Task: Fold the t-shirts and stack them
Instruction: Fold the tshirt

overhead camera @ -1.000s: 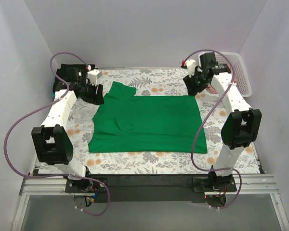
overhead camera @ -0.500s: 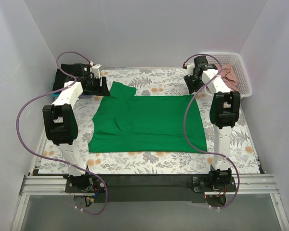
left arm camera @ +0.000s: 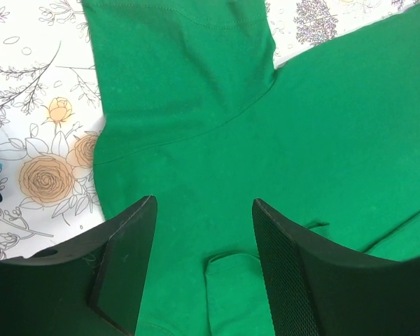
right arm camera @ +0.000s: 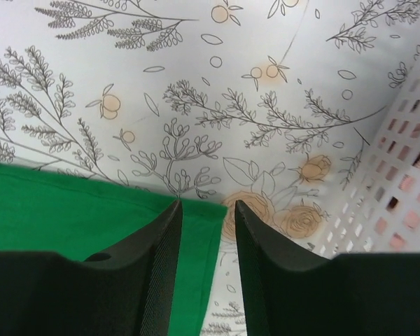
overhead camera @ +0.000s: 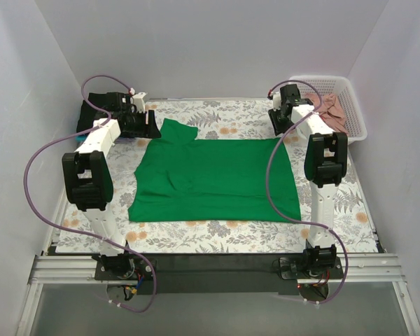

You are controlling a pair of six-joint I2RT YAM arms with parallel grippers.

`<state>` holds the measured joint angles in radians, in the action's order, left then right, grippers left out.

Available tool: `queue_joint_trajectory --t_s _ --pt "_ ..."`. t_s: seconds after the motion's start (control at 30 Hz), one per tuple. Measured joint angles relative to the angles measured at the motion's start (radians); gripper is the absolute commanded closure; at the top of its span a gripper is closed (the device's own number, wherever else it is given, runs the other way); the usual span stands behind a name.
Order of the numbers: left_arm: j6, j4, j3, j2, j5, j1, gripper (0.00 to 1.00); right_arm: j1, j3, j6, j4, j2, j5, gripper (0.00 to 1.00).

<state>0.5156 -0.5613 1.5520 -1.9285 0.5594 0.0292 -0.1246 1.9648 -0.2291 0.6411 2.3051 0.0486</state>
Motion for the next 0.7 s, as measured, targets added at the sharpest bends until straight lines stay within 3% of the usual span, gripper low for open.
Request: queue_joint_trajectory --t_s 0.33,0.57,0.7 --pt "0.018 0.01 0.001 -0.034 0.01 0.0 0.43 -0.003 -0.08 0.079 -0.058 -0.002 0.029 0.58" --pt "0.039 0.02 0.018 -0.049 -0.004 0.0 0.43 -0.008 -0.092 0.106 -0.077 -0.002 0.022 0.99" --pt "0.062 0.033 0.12 -0.14 -0.034 0.0 0.44 -0.01 -0.098 0.114 -0.085 -0.006 0.015 0.99"
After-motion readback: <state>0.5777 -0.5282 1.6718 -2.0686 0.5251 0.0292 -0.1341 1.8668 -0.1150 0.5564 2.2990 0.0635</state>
